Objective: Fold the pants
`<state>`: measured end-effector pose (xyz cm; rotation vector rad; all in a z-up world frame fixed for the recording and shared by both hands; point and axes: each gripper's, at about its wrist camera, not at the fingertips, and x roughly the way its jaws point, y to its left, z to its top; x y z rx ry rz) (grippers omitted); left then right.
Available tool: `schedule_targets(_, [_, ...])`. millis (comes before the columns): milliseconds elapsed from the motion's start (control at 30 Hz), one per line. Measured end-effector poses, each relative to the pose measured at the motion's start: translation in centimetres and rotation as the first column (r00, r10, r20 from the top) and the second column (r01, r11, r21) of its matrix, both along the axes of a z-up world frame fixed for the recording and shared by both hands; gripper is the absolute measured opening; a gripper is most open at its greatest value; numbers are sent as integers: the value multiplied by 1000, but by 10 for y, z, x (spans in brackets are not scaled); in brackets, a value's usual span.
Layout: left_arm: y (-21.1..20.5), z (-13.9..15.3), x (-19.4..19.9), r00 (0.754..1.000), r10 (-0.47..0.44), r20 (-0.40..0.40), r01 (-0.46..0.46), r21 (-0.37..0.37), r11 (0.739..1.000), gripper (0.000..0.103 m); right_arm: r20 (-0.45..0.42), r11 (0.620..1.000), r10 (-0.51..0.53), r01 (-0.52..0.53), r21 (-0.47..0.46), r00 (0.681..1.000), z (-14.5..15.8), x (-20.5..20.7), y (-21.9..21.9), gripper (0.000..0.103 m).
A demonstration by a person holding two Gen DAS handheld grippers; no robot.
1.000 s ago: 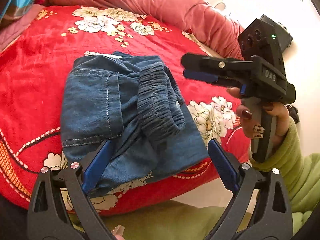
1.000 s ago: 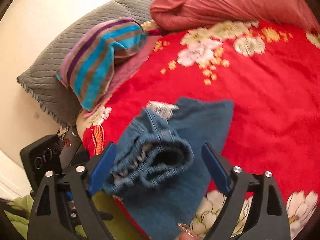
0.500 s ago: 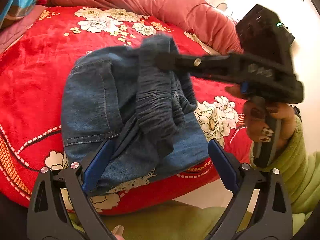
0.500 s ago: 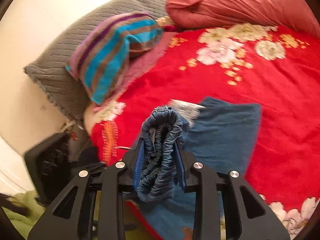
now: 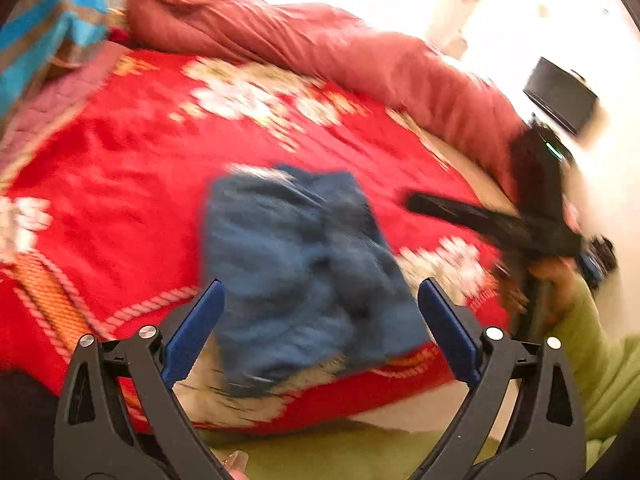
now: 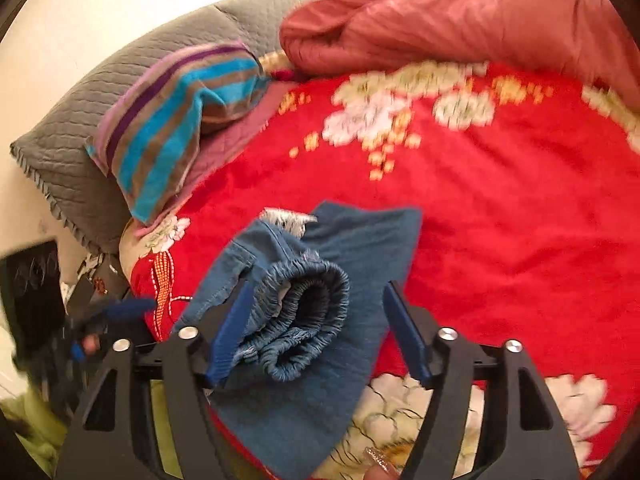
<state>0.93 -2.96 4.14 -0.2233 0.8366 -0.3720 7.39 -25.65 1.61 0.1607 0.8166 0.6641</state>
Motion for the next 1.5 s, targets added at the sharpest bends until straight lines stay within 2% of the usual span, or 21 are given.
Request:
schedule_targets(133, [27,2,14,993,114,-20,-113,44,993,90,101,997,67,-63,-40,993,18,-29,3,71])
schedule_targets(167, [32,0,20,991,130,-27,-129,47,991,87,119,995,97,-92,-50,988,21,-36,6,71])
schedule_targets(267, [34,-5,36,989,137,-46,-134,77,988,64,168,975,211,-195,-106,963,27,-63,26,70])
schedule_targets(300, [33,-8,44,990,130,-61,-124,94,988,61,178,965,250,-229,-127,952,27,-70,33,70])
schedule_targets(400, [28,-18,61,989,115,-94,-105,105,989,54,186,923,365,-329,-198,912,19,-90,63,59])
schedule_targets(467, [25,-24,69,988,108,-106,-96,110,989,54,177,899,409,-363,-244,895,7,-97,82,58])
schedule_targets(533, [21,-29,79,987,102,-124,-89,113,990,54,165,868,451,-389,-307,877,-6,-101,100,51])
schedule_targets(633, [13,-36,89,987,78,-138,-57,151,987,54,196,816,510,-398,-420,838,-16,-109,124,44])
schedule_targets(733, [7,-43,95,986,75,-147,-44,208,977,54,215,768,546,-382,-514,810,-23,-107,142,44])
schedule_targets(833, [6,-52,103,983,76,-164,-38,220,975,54,226,726,597,-399,-560,770,-29,-99,155,45])
schedule_targets(867, [5,-53,104,983,76,-166,-38,220,975,54,222,720,604,-406,-563,765,-32,-97,157,44])
schedule_targets(900, [4,-55,105,983,77,-168,-38,224,974,54,204,714,620,-436,-548,758,-35,-93,159,38])
schedule_targets(933, [4,-57,106,983,76,-168,-36,227,973,54,156,708,645,-508,-491,748,-38,-87,158,11])
schedule_targets(1000, [3,-59,108,983,74,-171,-34,224,974,54,126,709,655,-549,-443,745,-37,-87,152,7])
schedule_targets(1100, [5,-60,107,983,72,-167,-36,209,977,55,128,709,663,-564,-424,738,-32,-94,137,5])
schedule_targets(1233, [5,-63,107,985,75,-157,-44,189,981,56,85,696,645,-539,-474,759,-64,-92,134,5])
schedule_targets(1333, [7,-61,103,986,82,-148,-56,173,983,57,85,733,616,-530,-426,783,-69,-90,133,8])
schedule_targets(1500, [4,-56,99,989,81,-120,-56,195,979,57,85,752,591,-509,-419,802,-66,-92,132,9])
